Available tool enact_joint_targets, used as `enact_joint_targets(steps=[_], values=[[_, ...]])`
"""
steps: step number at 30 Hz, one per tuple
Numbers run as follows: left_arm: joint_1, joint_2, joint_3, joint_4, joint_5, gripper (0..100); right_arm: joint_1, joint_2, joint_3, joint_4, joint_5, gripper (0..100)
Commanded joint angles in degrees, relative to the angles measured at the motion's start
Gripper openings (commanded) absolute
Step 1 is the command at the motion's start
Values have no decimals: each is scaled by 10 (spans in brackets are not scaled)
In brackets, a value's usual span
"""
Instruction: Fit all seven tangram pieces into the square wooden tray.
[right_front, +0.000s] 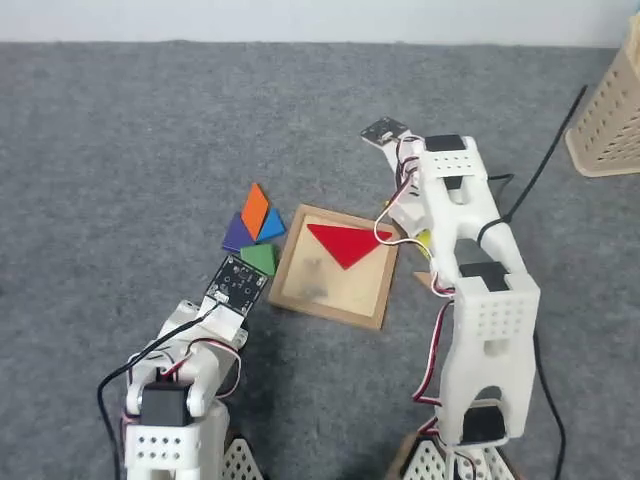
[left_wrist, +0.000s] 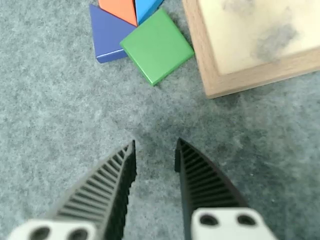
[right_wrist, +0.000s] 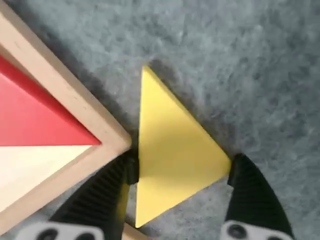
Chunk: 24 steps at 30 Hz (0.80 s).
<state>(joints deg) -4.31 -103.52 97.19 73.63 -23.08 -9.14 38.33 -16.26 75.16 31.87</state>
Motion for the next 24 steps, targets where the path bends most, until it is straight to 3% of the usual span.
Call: enact_joint_targets(steps=[1, 13, 24], values=[[-3, -12, -7, -1, 6, 119, 7, -2, -20, 4, -16, 141], [-3, -12, -7, -1, 6, 119, 7, -2, -115, 87, -22, 134], [-3, -12, -7, -1, 6, 119, 7, -2, -120, 90, -22, 134]])
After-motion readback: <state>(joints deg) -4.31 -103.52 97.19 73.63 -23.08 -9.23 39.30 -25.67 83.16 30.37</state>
